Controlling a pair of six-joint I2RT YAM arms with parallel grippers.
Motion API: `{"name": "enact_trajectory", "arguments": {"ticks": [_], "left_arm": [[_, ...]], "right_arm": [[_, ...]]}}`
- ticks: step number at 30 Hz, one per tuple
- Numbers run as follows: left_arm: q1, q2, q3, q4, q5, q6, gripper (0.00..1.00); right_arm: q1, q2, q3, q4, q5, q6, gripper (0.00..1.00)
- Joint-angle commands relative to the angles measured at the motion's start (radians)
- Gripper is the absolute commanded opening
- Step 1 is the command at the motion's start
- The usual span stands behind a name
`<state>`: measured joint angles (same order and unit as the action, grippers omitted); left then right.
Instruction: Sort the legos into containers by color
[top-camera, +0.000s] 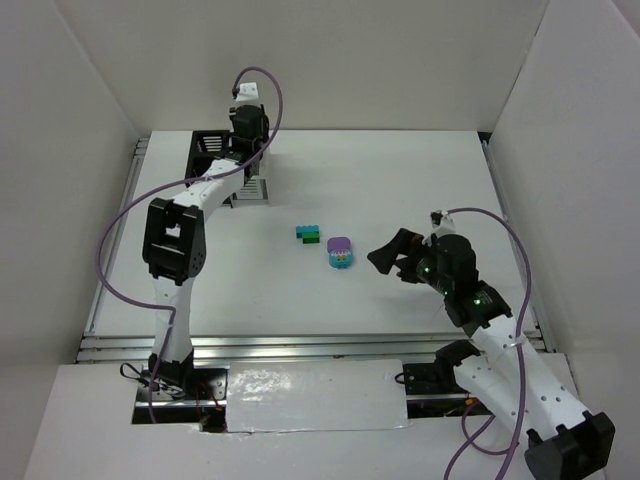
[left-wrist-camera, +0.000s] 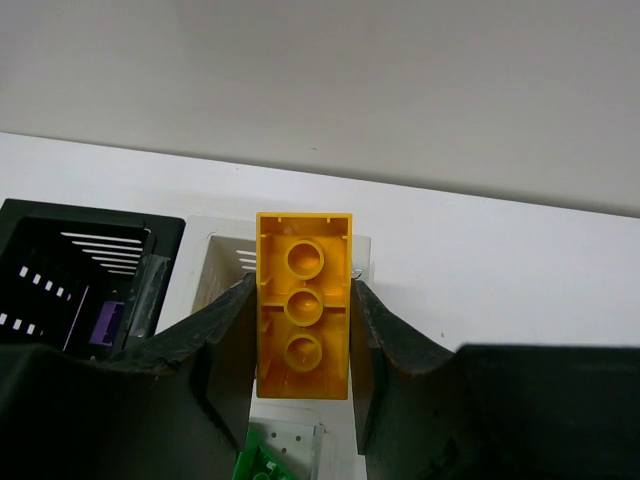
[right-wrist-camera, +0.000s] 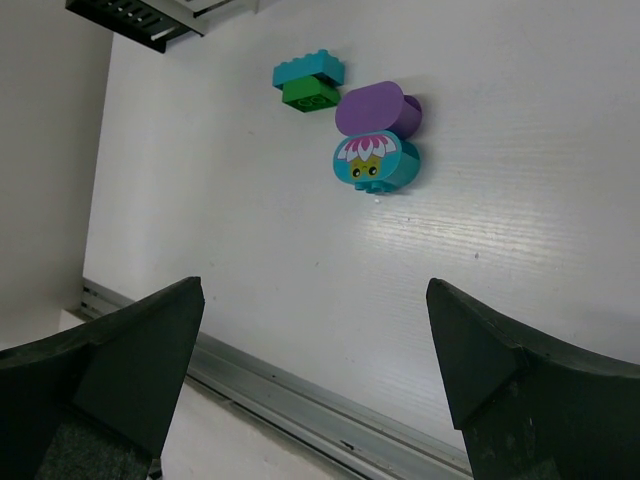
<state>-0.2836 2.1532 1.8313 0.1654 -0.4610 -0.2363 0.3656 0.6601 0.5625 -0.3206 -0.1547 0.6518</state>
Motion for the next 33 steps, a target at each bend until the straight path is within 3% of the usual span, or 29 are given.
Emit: {"name": "enact_trajectory", "arguments": {"ticks": [1,5,10,13,16,20,21,24,33], "left_arm": [[0.009,0.037,0.030,0.108,-0.018,0.034,0.15],[0.017,0.068,0.003,0.157,-0.041,0.038,0.23],[0.030,0.086,0.000,0.197,-0.041,0.041,0.25],[0.040,0.088,0.000,0.203,-0.033,0.038,0.32],[0.043,0.089,-0.012,0.209,-0.027,0.045,0.45],[0.043,0.070,-0.050,0.226,-0.034,0.037,0.78],[0.043,0.066,-0.062,0.229,-0.033,0.037,0.81],[0.044,0.065,-0.069,0.237,-0.037,0.038,0.86],[0.046,-0.031,-0.119,0.230,-0.050,-0.009,0.88]], "right_arm": [[-0.005,0.012,0.028,0.060,-0.003,-0.023,1.00],[-0.004,0.045,0.037,0.064,-0.006,-0.029,1.00],[-0.002,0.070,0.047,0.063,-0.008,-0.035,1.00],[-0.004,0.082,0.053,0.066,-0.009,-0.038,1.00],[-0.004,0.104,0.056,0.075,-0.020,-0.032,1.00],[-0.007,0.116,0.060,0.086,-0.035,-0.027,1.00],[-0.005,0.118,0.059,0.089,-0.039,-0.026,1.00],[-0.005,0.119,0.057,0.092,-0.046,-0.021,1.00],[-0.004,0.124,0.057,0.095,-0.054,-0.015,1.00]]}}
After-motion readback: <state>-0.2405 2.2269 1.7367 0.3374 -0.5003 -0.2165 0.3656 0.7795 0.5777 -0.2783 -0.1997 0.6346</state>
